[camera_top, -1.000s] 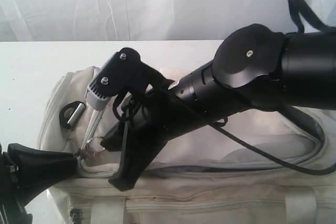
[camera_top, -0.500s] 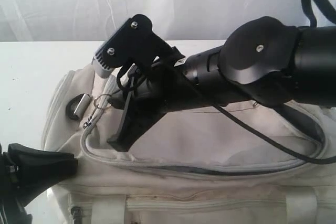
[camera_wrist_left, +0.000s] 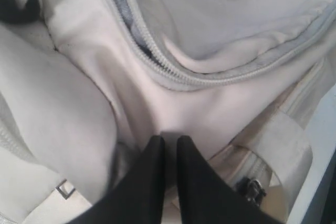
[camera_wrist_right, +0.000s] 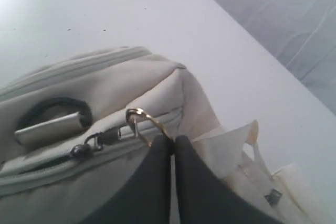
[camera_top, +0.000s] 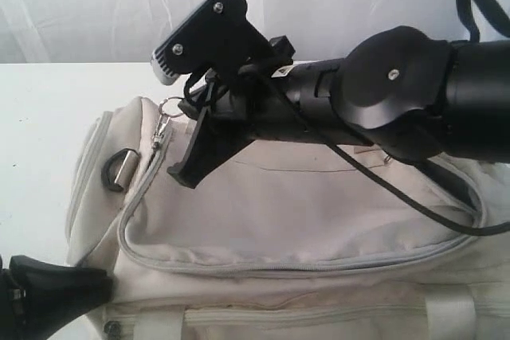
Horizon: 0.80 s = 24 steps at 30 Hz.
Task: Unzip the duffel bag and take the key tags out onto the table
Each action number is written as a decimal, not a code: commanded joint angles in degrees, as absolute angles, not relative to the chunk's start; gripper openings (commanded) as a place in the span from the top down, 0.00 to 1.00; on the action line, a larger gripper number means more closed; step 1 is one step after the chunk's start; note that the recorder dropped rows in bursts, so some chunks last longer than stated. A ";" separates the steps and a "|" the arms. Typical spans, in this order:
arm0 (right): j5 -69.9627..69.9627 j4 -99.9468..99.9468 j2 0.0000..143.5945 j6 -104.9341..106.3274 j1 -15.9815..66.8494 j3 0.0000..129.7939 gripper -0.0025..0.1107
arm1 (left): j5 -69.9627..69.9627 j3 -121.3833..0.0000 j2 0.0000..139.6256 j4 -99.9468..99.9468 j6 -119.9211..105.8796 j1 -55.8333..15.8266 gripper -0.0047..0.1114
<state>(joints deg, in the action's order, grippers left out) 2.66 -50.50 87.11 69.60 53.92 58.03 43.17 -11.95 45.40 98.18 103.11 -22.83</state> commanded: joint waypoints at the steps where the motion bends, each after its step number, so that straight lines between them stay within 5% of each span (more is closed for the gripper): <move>1: -4.31 -50.57 87.62 71.85 53.64 57.62 0.98 | 43.37 -10.72 45.03 99.95 103.70 -22.96 0.82; 16: -30.40 -49.02 106.28 71.83 53.64 66.44 0.98 | 42.87 -10.72 45.03 99.95 103.70 -22.96 0.82; 24: -30.24 -49.30 109.24 61.60 53.64 70.20 0.98 | 42.49 -10.72 45.03 99.95 103.70 -22.96 0.82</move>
<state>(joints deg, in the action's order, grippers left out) -28.57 -48.90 109.51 68.17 53.92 69.33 43.00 -11.03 45.40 99.02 103.31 -22.83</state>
